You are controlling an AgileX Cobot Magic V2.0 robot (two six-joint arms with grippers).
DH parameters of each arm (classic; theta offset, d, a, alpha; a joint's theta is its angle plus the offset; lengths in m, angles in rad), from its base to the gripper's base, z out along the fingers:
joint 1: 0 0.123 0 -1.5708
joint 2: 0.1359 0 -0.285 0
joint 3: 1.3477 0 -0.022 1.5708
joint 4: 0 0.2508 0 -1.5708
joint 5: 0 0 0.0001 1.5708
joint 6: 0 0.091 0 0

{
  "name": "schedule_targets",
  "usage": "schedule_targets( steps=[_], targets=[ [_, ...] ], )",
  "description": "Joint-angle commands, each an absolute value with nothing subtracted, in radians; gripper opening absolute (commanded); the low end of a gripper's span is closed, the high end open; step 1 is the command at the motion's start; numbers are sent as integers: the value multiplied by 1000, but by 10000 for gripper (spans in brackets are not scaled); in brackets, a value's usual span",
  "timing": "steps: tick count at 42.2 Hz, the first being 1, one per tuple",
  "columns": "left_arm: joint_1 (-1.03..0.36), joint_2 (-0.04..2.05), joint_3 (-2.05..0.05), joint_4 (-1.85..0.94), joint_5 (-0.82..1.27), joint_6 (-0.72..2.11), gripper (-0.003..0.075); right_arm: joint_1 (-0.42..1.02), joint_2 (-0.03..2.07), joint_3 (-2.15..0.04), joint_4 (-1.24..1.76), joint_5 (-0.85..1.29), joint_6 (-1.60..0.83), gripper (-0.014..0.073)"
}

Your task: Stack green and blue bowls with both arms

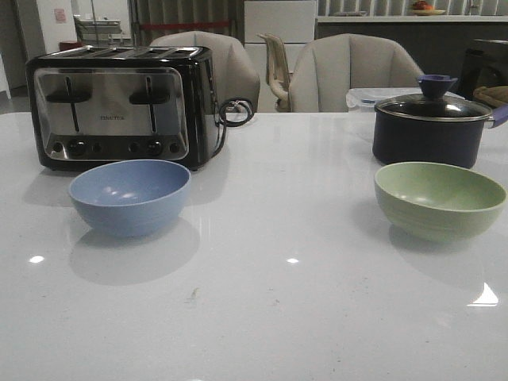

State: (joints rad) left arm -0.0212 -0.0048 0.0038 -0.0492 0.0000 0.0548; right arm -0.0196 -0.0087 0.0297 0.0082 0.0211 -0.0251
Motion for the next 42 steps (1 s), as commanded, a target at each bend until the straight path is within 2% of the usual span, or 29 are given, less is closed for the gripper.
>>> schedule_targets(
  steps=[1, 31, 37, 42],
  targets=[
    [-22, -21, 10, -53, -93, 54, 98, -19, -29, 23, 0, -73, -27, 36],
    [-22, -21, 10, -53, -135, 54, 98, -19, -29, 22, 7, -109, -27, 36],
    [-22, -21, -38, -53, -172, 54, 98, -16, -29, -69, 37, -107, -27, 36],
    [-22, -21, -142, -53, -165, 54, 98, -16, -19, -220, 34, 7, -28, 36]
  ],
)
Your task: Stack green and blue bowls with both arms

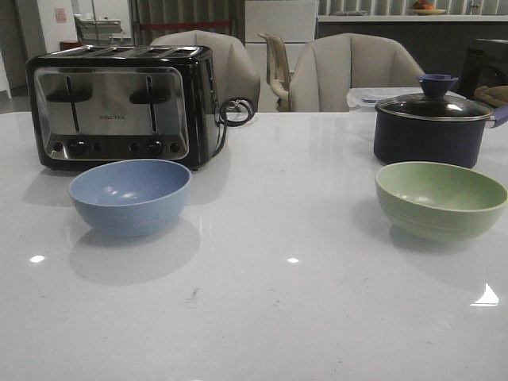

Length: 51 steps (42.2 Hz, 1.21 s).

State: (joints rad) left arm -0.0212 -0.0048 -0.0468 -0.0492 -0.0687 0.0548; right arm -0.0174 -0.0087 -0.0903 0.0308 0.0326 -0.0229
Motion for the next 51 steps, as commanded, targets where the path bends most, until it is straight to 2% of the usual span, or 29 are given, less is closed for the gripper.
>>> schedule_targets(
  steps=[1, 7, 21, 34, 47, 51],
  targets=[
    [-22, -19, -164, -53, -165, 54, 98, -16, -13, -247, 32, 29, -28, 36],
    [-22, 22, -329, -58, -121, 54, 98, -16, 66, -428, 19, 158, -28, 36],
    [-22, 286, -690, -60, 333, 54, 98, -16, 353, -713, 19, 448, -28, 36],
    [-22, 477, -703, -60, 549, 54, 98, -16, 577, -712, 19, 659, -28, 36],
    [-22, 598, -703, -60, 635, 54, 98, -16, 751, -712, 19, 704, -28, 41],
    [-22, 622, -703, -60, 637, 54, 99, -16, 795, -712, 19, 690, -28, 125]
  ],
)
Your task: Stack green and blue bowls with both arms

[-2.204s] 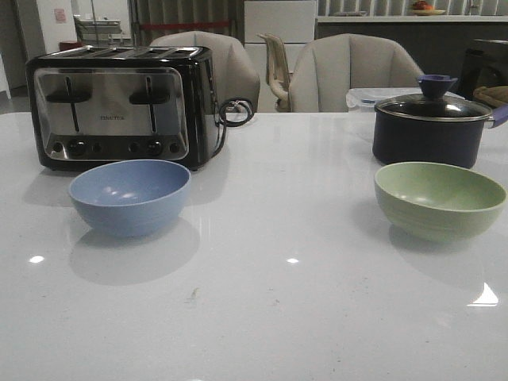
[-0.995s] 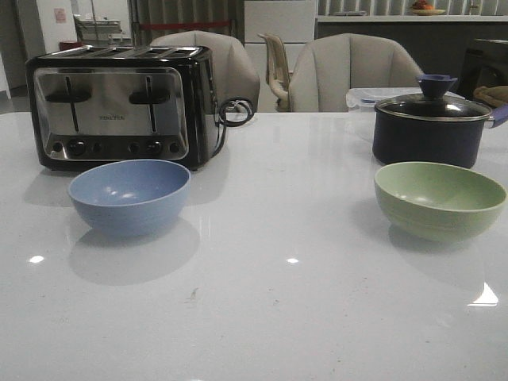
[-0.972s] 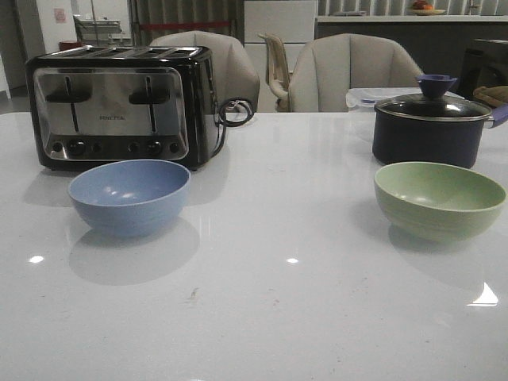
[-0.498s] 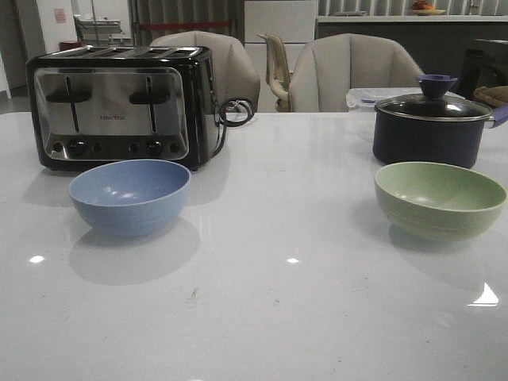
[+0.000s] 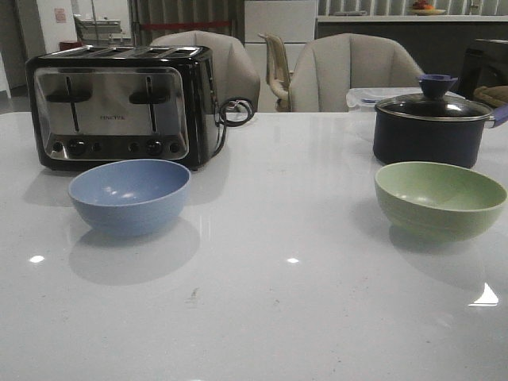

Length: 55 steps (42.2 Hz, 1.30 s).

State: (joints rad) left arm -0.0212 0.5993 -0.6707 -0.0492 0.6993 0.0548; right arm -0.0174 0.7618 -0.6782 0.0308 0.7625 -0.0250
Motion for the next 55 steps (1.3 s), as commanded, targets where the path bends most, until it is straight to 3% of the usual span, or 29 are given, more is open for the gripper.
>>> schedule_targets(
  steps=[1, 7, 9, 12, 15, 18, 28, 45, 55],
  targets=[
    [-22, 630, -703, -58, 637, 54, 99, -16, 807, -712, 19, 684, -28, 157],
    [-22, 662, -703, -56, 637, 54, 139, -16, 868, -712, 17, 638, -28, 450],
    [-22, 670, -703, -56, 637, 54, 201, -16, 887, -712, 17, 619, -28, 542],
    [-22, 680, -703, -56, 635, 54, 337, -16, 912, -712, 17, 589, -28, 605],
    [-22, 691, -703, -56, 632, 54, 488, -16, 938, -712, 18, 577, -28, 612],
    [-22, 698, -703, -56, 627, 54, 559, -16, 966, -712, 33, 569, -28, 612],
    [-55, 713, -703, -101, 612, 75, 564, -17, 1148, -820, 96, 595, -28, 612],
    [-365, 713, -703, -112, 590, 128, 564, -86, 1569, -1187, 133, 758, -28, 612],
    [-440, 713, -703, -113, 590, 128, 564, -86, 1766, -1331, 203, 795, -81, 610]
  ],
)
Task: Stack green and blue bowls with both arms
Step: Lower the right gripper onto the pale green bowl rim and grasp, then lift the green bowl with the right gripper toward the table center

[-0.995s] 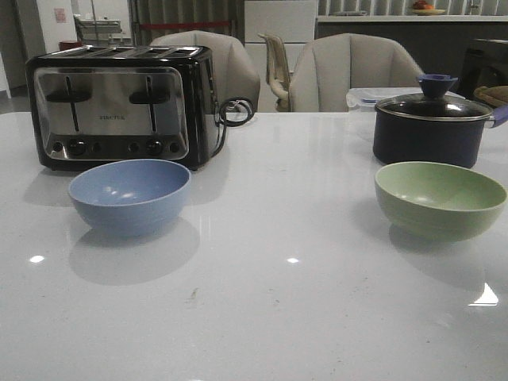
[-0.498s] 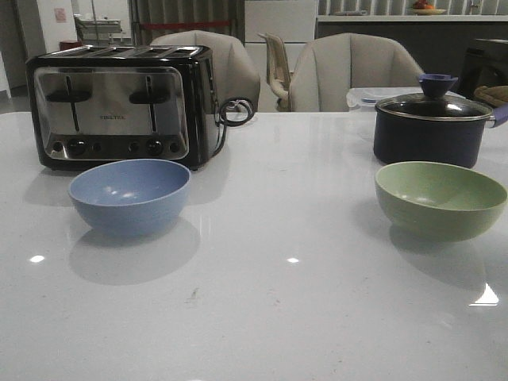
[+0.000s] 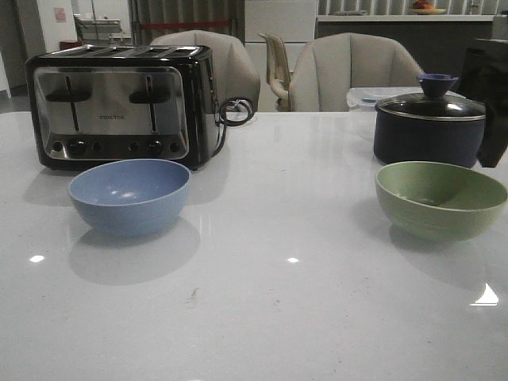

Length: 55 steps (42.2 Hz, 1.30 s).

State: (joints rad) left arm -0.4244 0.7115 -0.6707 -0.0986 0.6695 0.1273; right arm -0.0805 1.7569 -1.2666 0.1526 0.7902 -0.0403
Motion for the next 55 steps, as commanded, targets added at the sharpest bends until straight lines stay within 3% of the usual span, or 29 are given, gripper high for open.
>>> schedule_targets(
  steps=[1, 8, 19, 32, 43, 55],
  targets=[
    [-440, 713, -703, -113, 590, 128, 564, -86, 1780, -1342, 218, 804, -96, 610],
    [-440, 713, -703, -113, 590, 128, 564, -86, 1879, -1418, 260, 870, -152, 581],
    [-440, 713, -703, -113, 590, 128, 564, -86, 1900, -1443, 260, 897, -157, 255],
    [-440, 713, -703, -113, 590, 128, 564, -86, 1837, -1444, 260, 904, -175, 78],
    [-440, 713, -703, -113, 590, 128, 564, -28, 1698, -1446, 279, 918, -181, 55],
    [-440, 713, -703, -113, 590, 128, 564, 261, 1694, -1446, 279, 925, -187, 55]
  ],
)
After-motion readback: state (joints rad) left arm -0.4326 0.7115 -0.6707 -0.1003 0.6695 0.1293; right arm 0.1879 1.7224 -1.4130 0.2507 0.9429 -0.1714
